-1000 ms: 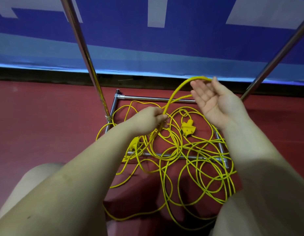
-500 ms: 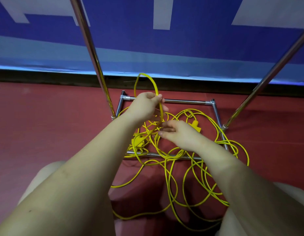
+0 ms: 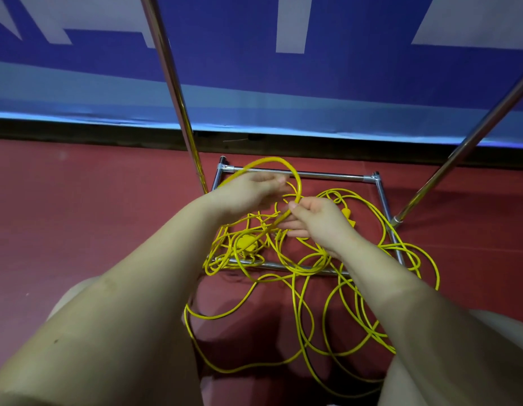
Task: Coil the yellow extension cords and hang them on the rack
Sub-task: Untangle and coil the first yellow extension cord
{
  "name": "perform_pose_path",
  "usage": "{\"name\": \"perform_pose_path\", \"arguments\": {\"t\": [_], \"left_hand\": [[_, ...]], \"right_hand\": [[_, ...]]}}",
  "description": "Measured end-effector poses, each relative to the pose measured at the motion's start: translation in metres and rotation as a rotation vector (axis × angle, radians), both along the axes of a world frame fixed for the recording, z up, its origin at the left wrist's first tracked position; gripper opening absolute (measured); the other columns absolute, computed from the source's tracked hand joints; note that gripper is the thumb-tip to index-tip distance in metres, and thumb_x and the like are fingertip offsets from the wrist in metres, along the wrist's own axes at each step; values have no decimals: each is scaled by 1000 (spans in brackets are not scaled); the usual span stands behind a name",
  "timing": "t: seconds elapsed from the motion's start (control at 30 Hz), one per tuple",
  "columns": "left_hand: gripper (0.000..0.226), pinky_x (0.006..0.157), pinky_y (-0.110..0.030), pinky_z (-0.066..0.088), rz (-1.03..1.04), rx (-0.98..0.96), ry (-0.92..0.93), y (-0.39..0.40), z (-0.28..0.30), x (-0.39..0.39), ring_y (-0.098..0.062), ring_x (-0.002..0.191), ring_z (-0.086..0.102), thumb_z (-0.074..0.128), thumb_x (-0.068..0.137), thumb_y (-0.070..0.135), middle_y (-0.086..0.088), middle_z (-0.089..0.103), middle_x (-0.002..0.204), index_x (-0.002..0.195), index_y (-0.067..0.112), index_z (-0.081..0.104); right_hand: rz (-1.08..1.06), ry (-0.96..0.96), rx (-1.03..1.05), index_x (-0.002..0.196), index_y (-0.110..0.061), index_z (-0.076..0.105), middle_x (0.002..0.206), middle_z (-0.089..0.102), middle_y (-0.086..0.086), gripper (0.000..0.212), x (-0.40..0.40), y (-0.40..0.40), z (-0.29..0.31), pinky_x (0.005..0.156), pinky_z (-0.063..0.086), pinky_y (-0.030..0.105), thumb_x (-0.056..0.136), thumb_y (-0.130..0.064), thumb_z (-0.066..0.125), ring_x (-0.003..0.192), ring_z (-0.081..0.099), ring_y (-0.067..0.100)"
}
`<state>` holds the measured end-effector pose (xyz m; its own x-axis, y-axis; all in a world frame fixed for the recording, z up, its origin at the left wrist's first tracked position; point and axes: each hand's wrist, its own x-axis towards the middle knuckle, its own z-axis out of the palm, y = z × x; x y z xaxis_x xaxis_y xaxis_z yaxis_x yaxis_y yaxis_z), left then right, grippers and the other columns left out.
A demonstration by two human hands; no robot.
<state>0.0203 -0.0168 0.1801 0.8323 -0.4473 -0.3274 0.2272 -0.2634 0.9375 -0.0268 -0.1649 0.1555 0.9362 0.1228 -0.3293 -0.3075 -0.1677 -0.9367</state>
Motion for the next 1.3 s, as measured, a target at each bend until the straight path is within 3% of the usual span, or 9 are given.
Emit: {"name": "perform_pose_path", "arguments": {"t": [0.13, 0.23, 0.4, 0.53, 0.67, 0.83, 1.07, 1.2, 1.3], "left_hand": [[36, 77, -32, 37, -339, 437, -77, 19, -16, -6, -17, 77, 45, 50, 92, 51, -2, 48, 81, 87, 17, 59], [36, 68, -31, 34, -366, 611, -133, 26, -17, -7, -17, 70, 38, 48, 94, 47, -3, 40, 75, 79, 14, 50], [18, 75, -26, 38, -279, 573, -208, 50, -21, -7, -15, 82, 50, 52, 96, 27, -1, 56, 83, 91, 11, 59], [19, 62, -20, 39, -176, 434, -230, 66, -14, -12, -12, 65, 46, 51, 97, 23, 1, 50, 68, 86, 13, 63], [23, 58, -27, 41, -197, 440, -205, 81, -13, -19, -12, 53, 44, 49, 98, 21, 4, 46, 57, 78, 21, 60], [31, 53, -25, 36, -153, 420, -290, 90, 3, -25, -8, 47, 39, 49, 98, 23, 3, 42, 54, 69, 28, 56], [23, 63, -25, 42, -28, 258, -268, 93, 11, -28, -12, 62, 50, 53, 95, 29, 8, 54, 60, 83, 15, 66], [28, 75, -33, 44, -232, 663, -189, 98, -30, -26, -19, 79, 51, 54, 95, 31, -7, 58, 87, 97, 4, 61], [26, 78, -33, 44, -202, 767, -156, 101, -62, -28, -28, 88, 58, 52, 96, 27, -13, 65, 101, 104, 4, 61]], "right_hand": [[-97, 3, 117, 80, -11, 58, 74, 62, 8, 26, 1, 8, 5, 58, 55, 18, 100, -13, 41, 55, 66, 5], [-140, -1, 181, 78, -11, 58, 73, 65, 8, 28, 2, 16, 6, 60, 56, 18, 100, -15, 41, 57, 68, 7], [-170, 14, 299, 84, -9, 57, 73, 68, 6, 26, 8, 25, 11, 65, 57, 23, 101, -16, 39, 62, 70, 11], [-190, 50, 373, 87, -9, 57, 81, 65, 13, 24, 14, 32, 12, 64, 57, 24, 100, -18, 39, 65, 70, 13], [-162, 76, 358, 86, -8, 57, 80, 65, 14, 24, 11, 45, 7, 66, 57, 26, 100, -18, 40, 65, 70, 14], [-209, 101, 480, 86, -6, 57, 65, 69, 7, 25, 16, 52, 13, 60, 58, 25, 100, -18, 40, 63, 71, 17], [-310, 128, 710, 83, -10, 54, 57, 67, 2, 26, 21, 53, 29, 52, 55, 22, 101, -21, 38, 55, 68, 11], [-381, 100, 747, 84, -11, 54, 56, 67, 0, 25, 25, 38, 30, 53, 56, 22, 101, -21, 38, 56, 68, 10], [-346, 82, 613, 85, -10, 53, 58, 68, 2, 24, 22, 39, 17, 53, 56, 23, 100, -21, 39, 58, 69, 12]]}}
